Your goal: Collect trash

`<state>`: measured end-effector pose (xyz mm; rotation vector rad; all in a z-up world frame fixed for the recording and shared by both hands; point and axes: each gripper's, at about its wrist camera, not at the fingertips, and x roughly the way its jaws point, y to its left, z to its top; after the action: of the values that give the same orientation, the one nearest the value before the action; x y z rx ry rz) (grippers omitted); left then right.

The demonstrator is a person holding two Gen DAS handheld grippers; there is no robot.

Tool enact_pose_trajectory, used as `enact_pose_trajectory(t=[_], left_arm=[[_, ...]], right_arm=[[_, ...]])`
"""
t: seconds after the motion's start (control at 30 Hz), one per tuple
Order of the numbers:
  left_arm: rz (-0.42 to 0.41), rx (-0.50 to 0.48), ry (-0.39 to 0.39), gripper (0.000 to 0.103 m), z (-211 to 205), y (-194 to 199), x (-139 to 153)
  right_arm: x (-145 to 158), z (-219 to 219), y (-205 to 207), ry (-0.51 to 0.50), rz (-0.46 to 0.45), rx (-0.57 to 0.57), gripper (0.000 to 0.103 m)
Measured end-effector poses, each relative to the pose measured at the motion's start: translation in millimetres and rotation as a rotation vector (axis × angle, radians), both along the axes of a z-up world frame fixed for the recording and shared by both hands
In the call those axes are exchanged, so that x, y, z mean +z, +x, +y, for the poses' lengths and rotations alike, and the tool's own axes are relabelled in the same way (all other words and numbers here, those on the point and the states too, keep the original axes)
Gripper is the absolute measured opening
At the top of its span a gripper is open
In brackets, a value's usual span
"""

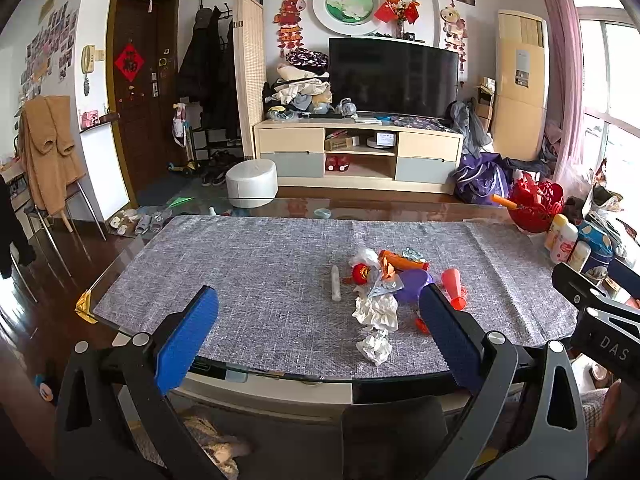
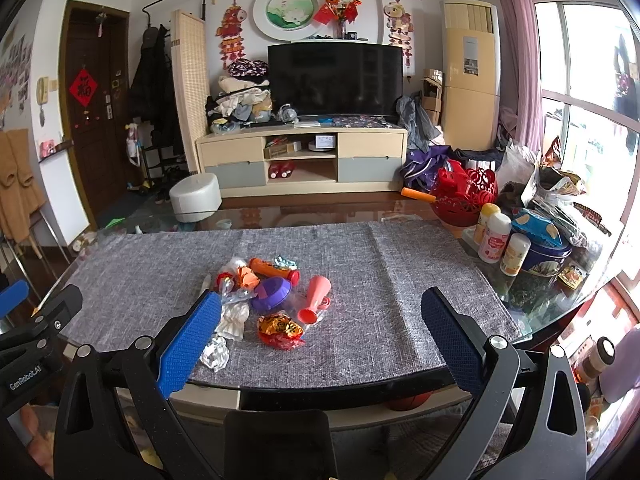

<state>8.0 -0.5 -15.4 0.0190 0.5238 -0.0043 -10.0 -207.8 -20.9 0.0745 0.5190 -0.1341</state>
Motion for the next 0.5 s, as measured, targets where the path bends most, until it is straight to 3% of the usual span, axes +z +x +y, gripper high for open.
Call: enact_pose_trajectory(t=[0.5], left_arm=[[0.004, 0.007, -0.002, 0.095, -1.0, 5.2, -3.0]], right_arm=[[-1.0, -4.2, 5.6, 0.003, 0.006, -0.017, 0.100]])
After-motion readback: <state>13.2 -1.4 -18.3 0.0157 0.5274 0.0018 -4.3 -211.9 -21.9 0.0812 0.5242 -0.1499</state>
